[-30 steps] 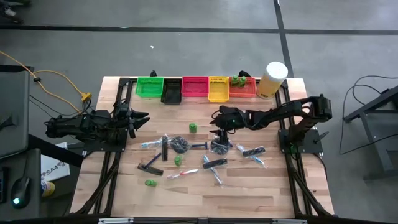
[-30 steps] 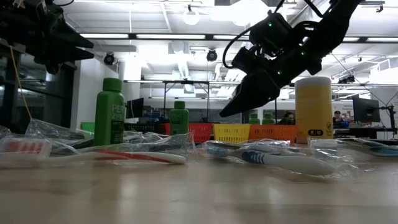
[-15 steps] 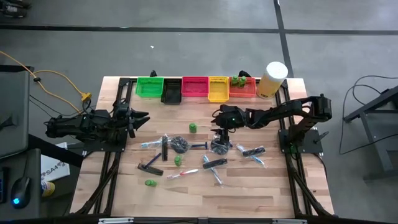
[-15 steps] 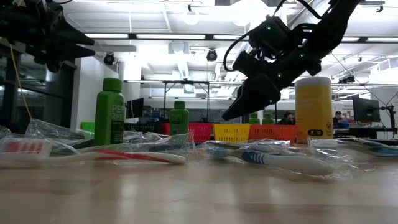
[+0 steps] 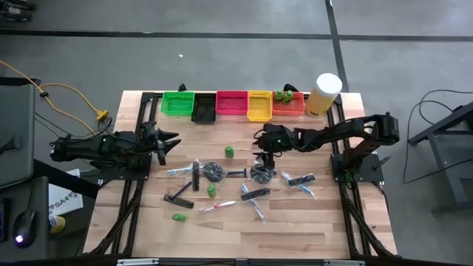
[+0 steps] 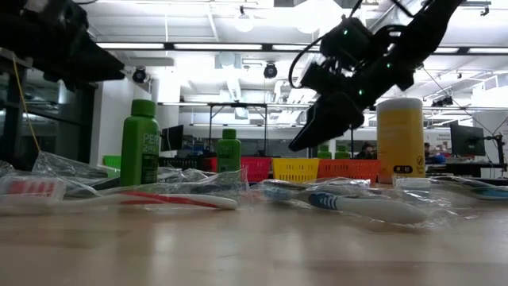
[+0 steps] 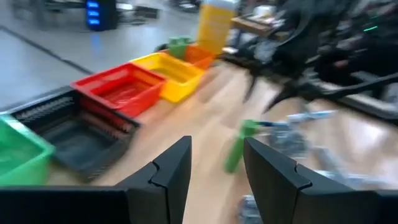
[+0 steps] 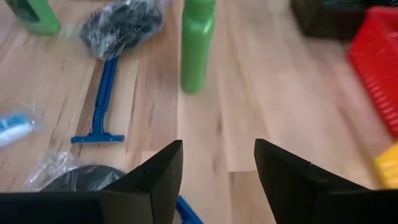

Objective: Pick & Place Travel size toiletries
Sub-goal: Put the green shampoo bottle into the orange basket

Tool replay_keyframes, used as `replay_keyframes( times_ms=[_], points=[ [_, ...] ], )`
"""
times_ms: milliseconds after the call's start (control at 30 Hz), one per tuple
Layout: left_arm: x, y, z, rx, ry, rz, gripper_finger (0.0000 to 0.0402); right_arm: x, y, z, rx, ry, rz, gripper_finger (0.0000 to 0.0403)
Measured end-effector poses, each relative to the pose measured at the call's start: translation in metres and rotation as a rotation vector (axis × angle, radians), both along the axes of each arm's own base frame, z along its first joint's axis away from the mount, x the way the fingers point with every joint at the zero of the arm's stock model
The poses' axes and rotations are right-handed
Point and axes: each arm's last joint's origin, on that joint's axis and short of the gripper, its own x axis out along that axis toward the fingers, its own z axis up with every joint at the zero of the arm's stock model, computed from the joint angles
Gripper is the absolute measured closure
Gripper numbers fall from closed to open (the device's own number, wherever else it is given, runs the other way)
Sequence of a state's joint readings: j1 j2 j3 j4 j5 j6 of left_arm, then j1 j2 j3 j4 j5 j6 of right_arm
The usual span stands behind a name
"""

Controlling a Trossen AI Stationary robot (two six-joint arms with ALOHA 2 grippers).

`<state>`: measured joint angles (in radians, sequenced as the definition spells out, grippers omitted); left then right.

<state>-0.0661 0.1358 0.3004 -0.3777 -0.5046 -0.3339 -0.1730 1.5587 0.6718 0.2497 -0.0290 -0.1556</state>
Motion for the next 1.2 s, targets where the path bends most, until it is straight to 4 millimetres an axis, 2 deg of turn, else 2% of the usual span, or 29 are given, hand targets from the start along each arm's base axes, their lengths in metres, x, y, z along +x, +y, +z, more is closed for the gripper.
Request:
replay_keyframes(
  times_ms=[133, 267, 400, 567, 867, 1200],
  points=[
    [0.016, 0.002, 0.003, 0.123, 0.058, 0.111, 0.0254, -0.009, 0.0, 0.018, -0.009, -0.018, -0.009, 0.0211],
    [0.034, 0.001, 0.006, 0.21, 0.073, 0.094, 0.0254, -0.02, -0.001, 0.027, -0.022, 0.017, -0.034, 0.0211],
    [0.045, 0.0, 0.001, 0.219, 0.122, 0.073, 0.0254, -0.03, 0.0, 0.034, -0.029, 0.051, -0.052, 0.0211],
    [0.047, -0.003, -0.006, 0.185, 0.175, -0.062, 0.0254, -0.048, 0.004, 0.036, -0.03, 0.027, -0.049, 0.0211],
    [0.044, -0.008, -0.018, 0.033, 0.247, -0.19, 0.0254, -0.084, 0.008, 0.032, -0.001, -0.118, -0.099, 0.0211],
    [0.042, -0.012, -0.027, -0.126, 0.313, -0.319, 0.0254, -0.087, 0.01, 0.033, 0.003, -0.138, -0.071, 0.0211]
  ],
)
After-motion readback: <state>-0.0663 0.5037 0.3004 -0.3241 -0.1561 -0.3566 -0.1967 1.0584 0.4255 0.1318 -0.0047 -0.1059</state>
